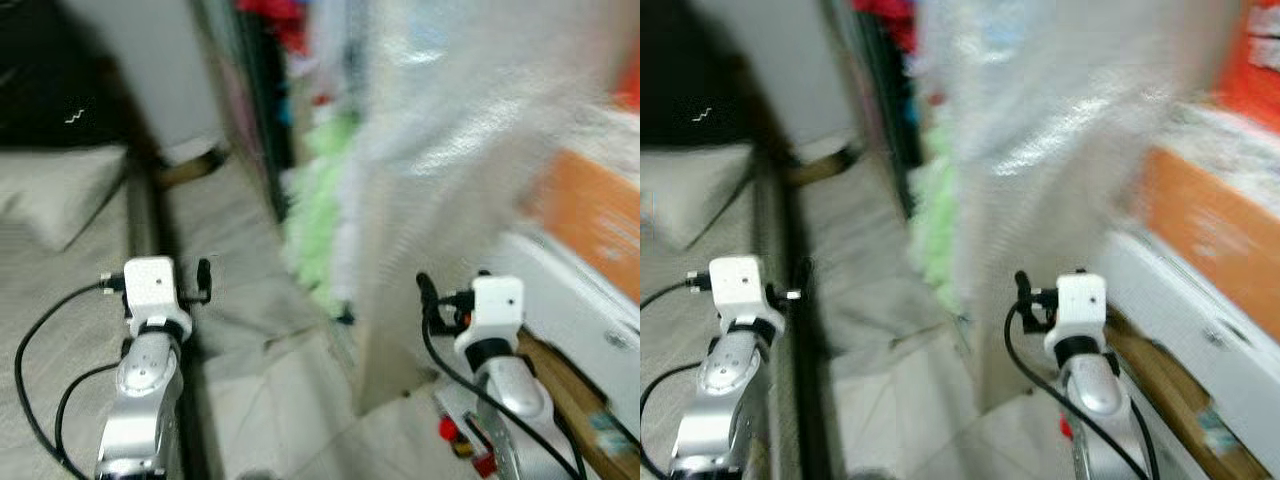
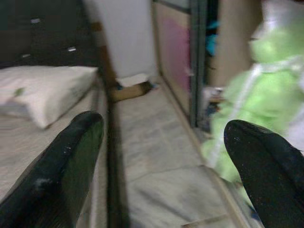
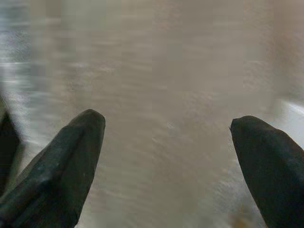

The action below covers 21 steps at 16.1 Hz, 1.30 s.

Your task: Clean up the room

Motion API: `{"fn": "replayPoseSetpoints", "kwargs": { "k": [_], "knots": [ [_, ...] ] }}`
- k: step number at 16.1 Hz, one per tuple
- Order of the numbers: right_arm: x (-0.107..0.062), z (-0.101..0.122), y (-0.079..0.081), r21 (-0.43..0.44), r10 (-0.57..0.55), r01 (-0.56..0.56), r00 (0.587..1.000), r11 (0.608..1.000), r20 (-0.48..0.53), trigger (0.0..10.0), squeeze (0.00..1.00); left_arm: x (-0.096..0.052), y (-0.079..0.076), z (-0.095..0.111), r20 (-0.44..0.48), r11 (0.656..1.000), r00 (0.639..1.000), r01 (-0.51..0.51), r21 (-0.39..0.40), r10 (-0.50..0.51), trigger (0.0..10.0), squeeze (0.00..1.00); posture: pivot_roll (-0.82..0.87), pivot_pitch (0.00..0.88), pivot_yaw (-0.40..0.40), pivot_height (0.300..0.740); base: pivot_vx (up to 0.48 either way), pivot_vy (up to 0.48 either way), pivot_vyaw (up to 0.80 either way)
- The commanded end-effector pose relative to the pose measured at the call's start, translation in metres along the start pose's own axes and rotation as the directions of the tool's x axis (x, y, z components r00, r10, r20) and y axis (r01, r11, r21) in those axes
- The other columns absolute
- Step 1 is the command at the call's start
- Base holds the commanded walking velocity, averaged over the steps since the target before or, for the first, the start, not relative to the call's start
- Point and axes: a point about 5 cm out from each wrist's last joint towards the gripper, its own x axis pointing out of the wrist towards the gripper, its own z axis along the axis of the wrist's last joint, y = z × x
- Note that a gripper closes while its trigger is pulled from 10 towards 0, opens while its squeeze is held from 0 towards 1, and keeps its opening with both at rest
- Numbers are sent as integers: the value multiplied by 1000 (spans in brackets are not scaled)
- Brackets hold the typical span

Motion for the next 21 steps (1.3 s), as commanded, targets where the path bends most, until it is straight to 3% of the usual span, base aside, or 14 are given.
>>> {"fn": "replayPoseSetpoints", "kwargs": {
  "k": [1,4,11,15,21],
  "knots": [
    [0,3,7,7,27,-27,999,1000,18,10000,0,-2,5,-3,-17,1000,1000,-20,4,20,10000,0,-47,0,29,740,0,0,600],
    [-1,6,8,-9,43,-43,998,999,36,10000,0,-3,5,-3,-13,1000,1000,-23,4,23,10000,0,-49,0,26,740,0,0,0],
    [-1,5,7,-17,49,-48,998,999,34,10000,0,-3,2,-3,-10,1000,1000,-10,8,10,10000,0,-49,0,22,740,0,0,785],
    [-12,0,1,-23,49,-49,999,999,9,10000,0,-3,0,-3,-11,1000,1000,2,8,-2,10000,0,-55,0,23,740,0,0,575],
    [-8,0,0,-10,35,-35,999,999,9,10000,0,-3,-1,-4,-16,1000,1000,19,5,-19,10000,0,-54,0,24,740,0,0,0]
  ]
}}
